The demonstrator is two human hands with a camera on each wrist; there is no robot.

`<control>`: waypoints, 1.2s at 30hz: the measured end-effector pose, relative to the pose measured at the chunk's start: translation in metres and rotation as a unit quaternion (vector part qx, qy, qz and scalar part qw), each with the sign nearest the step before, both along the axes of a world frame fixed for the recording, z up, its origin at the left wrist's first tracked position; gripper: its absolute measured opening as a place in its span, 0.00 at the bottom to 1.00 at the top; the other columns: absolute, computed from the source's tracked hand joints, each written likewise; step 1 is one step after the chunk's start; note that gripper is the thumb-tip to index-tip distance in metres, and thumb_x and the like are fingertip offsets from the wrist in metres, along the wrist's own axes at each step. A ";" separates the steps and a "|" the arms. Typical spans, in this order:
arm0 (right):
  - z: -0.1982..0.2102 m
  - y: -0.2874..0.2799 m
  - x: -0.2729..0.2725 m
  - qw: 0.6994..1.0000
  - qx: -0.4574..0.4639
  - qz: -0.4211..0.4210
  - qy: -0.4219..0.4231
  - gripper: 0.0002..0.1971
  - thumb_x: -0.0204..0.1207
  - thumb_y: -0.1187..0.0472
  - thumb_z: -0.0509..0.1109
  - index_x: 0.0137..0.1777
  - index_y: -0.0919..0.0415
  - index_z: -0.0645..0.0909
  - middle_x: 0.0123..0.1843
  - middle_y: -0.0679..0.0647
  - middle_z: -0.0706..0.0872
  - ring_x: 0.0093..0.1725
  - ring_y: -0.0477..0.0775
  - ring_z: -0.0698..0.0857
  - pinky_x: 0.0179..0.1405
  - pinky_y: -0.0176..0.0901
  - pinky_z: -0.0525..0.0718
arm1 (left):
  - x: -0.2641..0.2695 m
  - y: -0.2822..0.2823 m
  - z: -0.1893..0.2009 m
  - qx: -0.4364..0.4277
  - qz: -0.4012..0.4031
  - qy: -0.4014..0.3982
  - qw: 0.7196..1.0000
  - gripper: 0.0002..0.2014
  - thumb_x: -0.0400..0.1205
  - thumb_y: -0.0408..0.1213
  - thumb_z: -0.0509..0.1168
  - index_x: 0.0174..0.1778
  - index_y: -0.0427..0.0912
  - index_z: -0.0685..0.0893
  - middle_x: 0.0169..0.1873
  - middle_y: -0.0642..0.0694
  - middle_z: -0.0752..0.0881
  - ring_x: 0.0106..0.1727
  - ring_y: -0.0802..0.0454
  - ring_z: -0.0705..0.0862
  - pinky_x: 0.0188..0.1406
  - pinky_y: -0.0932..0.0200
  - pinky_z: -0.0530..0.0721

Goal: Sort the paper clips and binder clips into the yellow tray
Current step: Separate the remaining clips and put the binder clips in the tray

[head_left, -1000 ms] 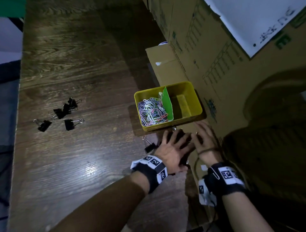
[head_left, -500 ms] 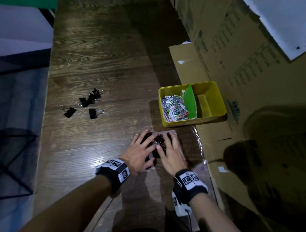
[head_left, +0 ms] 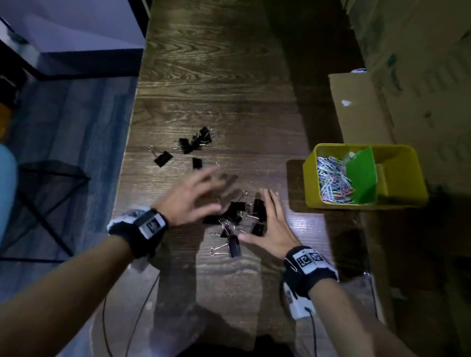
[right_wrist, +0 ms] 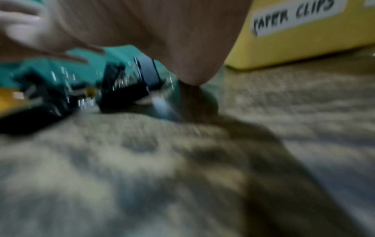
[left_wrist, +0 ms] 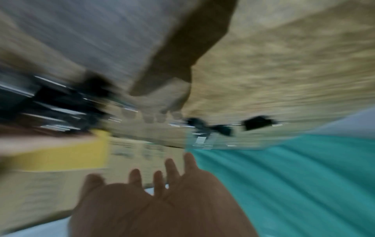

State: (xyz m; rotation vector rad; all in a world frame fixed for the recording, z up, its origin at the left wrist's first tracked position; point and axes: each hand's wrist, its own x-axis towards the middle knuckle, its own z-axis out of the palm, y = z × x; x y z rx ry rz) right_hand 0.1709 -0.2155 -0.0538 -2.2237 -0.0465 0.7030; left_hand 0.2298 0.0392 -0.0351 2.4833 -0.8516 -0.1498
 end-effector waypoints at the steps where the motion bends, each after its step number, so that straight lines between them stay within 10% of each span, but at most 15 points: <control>1: -0.003 -0.001 0.000 1.000 -0.016 0.019 0.002 0.69 0.53 0.30 0.77 0.81 0.45 0.30 0.83 0.47 0.28 0.81 0.49 0.29 0.81 0.63 0.44 | 0.014 0.010 0.000 0.005 0.055 -0.014 0.998 0.32 0.78 0.63 0.57 0.73 0.48 0.71 0.80 0.44 0.61 0.77 0.49 0.63 0.72 0.40 0.70; 7: -0.003 -0.002 0.002 0.999 -0.023 0.023 0.001 0.72 0.46 0.34 0.83 0.76 0.38 0.27 0.82 0.43 0.28 0.80 0.45 0.28 0.81 0.66 0.43 | 0.084 0.039 -0.019 0.122 0.279 0.083 0.949 0.46 0.66 0.73 0.60 0.79 0.62 0.53 0.83 0.47 0.49 0.82 0.35 0.46 0.72 0.23 0.45; 15: -0.012 -0.003 0.002 0.999 -0.029 0.015 0.008 0.72 0.44 0.36 0.85 0.70 0.24 0.24 0.81 0.38 0.27 0.80 0.44 0.26 0.82 0.60 0.39 | 0.101 0.008 -0.033 0.190 0.137 0.137 0.962 0.43 0.65 0.78 0.53 0.75 0.75 0.44 0.83 0.54 0.48 0.81 0.35 0.39 0.70 0.19 0.38; 25: -0.009 0.000 0.002 0.998 -0.046 0.027 -0.022 0.70 0.47 0.30 0.80 0.78 0.38 0.30 0.84 0.46 0.31 0.80 0.46 0.27 0.82 0.59 0.36 | 0.035 -0.036 -0.032 0.217 -0.015 0.121 0.969 0.37 0.71 0.76 0.44 0.75 0.74 0.38 0.82 0.53 0.39 0.80 0.38 0.32 0.70 0.22 0.32; 31: -0.010 0.000 0.002 0.998 -0.052 0.042 -0.021 0.71 0.46 0.27 0.77 0.78 0.39 0.29 0.83 0.46 0.29 0.80 0.47 0.26 0.81 0.59 0.34 | 0.066 -0.054 -0.009 0.051 0.086 0.141 0.985 0.37 0.75 0.70 0.53 0.77 0.71 0.45 0.83 0.52 0.43 0.82 0.44 0.39 0.71 0.30 0.32; 36: -0.009 0.000 0.004 0.997 -0.060 0.051 -0.024 0.69 0.51 0.32 0.80 0.81 0.43 0.32 0.82 0.48 0.29 0.80 0.48 0.26 0.81 0.55 0.32 | 0.139 -0.063 -0.005 0.104 0.140 0.168 0.970 0.33 0.80 0.61 0.56 0.79 0.64 0.51 0.83 0.52 0.46 0.83 0.45 0.43 0.75 0.26 0.46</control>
